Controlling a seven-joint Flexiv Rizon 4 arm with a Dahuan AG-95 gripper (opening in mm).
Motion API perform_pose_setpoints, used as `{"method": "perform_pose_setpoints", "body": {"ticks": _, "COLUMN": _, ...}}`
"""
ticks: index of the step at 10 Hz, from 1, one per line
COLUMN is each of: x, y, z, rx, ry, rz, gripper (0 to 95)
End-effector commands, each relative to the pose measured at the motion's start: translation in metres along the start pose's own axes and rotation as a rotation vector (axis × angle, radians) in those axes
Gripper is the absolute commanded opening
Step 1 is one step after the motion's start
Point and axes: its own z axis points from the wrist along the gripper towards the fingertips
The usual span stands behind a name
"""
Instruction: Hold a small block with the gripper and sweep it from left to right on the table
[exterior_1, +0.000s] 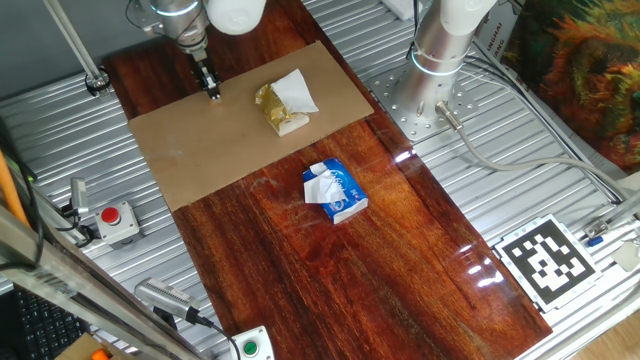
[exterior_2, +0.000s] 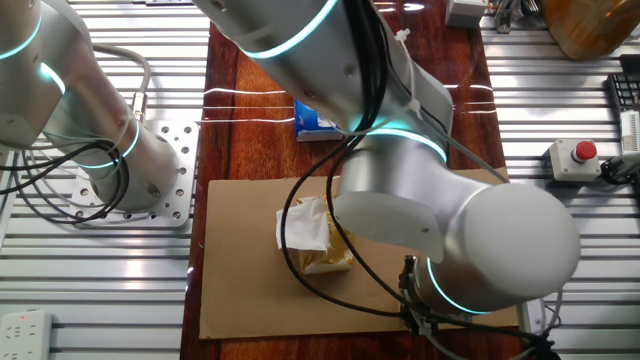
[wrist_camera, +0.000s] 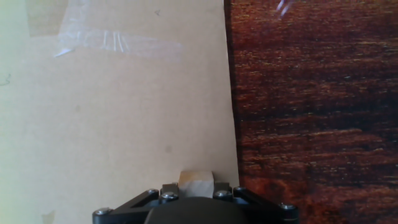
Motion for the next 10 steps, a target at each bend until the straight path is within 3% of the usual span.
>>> {"method": "perform_pose_setpoints", "body": {"ticks": 1, "x": -0.0004, "y": -0.0003, "z": 0.0011, "rx": 0.019, "ry": -0.002, "rz": -0.006, "gripper": 19.0}}
{"method": "perform_pose_setpoints", "body": {"ticks": 5, "x": -0.0004, "y": -0.0003, "z": 0.0011, "rx": 0.004, "ry": -0.015, "rz": 0.004, "gripper": 19.0}}
{"method": "perform_pose_setpoints", "body": {"ticks": 7, "x": -0.0004, "y": -0.0003, "z": 0.0011, "rx": 0.004, "ry": 0.003, "rz": 0.004, "gripper": 19.0}}
{"method": "perform_pose_setpoints", "body": {"ticks": 8, "x": -0.0004, "y": -0.0003, "z": 0.0011, "rx": 0.029, "ry": 0.003, "rz": -0.007, "gripper": 19.0}}
{"method": "perform_pose_setpoints", "body": {"ticks": 10, "x": -0.0004, "y": -0.0003, "z": 0.0010, "rx": 0.030, "ry": -0.002, "rz": -0.007, "gripper": 19.0}}
